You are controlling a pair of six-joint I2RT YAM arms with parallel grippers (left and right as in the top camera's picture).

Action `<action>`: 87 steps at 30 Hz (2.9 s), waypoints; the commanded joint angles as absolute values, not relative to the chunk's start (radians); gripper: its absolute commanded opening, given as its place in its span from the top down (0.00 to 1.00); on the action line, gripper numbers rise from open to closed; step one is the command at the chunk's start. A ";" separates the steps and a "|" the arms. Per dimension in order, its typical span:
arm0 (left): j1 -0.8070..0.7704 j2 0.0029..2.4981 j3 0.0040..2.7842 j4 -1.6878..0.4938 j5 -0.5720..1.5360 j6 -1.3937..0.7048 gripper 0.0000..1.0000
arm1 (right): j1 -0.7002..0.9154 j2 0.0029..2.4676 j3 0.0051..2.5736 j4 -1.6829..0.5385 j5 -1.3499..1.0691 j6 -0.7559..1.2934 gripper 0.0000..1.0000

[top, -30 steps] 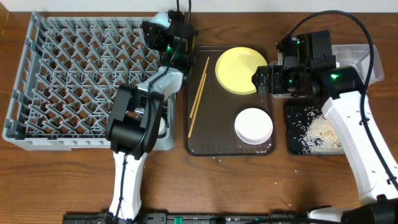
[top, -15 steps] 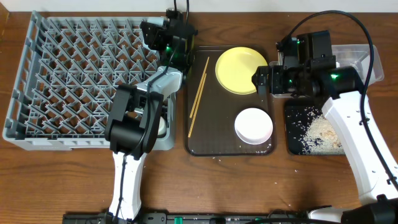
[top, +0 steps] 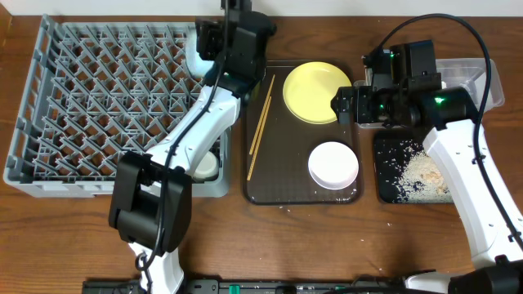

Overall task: Sort waste into correct bins and load items into the dishwasher
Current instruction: 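Set the light-blue bowl upright in the rack and release, then move the left gripper to the pink bowl and grasp its rim, then lift the pink bowl and place it upright in the rack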

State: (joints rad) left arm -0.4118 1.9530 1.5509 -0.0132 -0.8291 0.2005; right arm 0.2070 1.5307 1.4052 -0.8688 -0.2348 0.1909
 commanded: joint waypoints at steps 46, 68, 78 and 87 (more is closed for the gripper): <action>-0.584 1.639 1.345 -0.711 0.208 -0.605 0.38 | 0.209 1.529 1.411 -0.841 -0.289 0.202 0.01; -0.760 1.872 1.345 -0.585 0.142 -0.570 0.39 | -0.201 1.142 1.412 -0.870 -0.296 0.250 0.01; -0.772 1.929 1.345 -0.557 0.119 -0.570 0.57 | -0.201 1.151 1.412 -0.883 -0.295 0.250 0.01; -0.756 1.986 1.348 -0.536 0.172 -0.577 0.70 | -0.201 1.151 1.412 -0.883 -0.295 0.250 0.01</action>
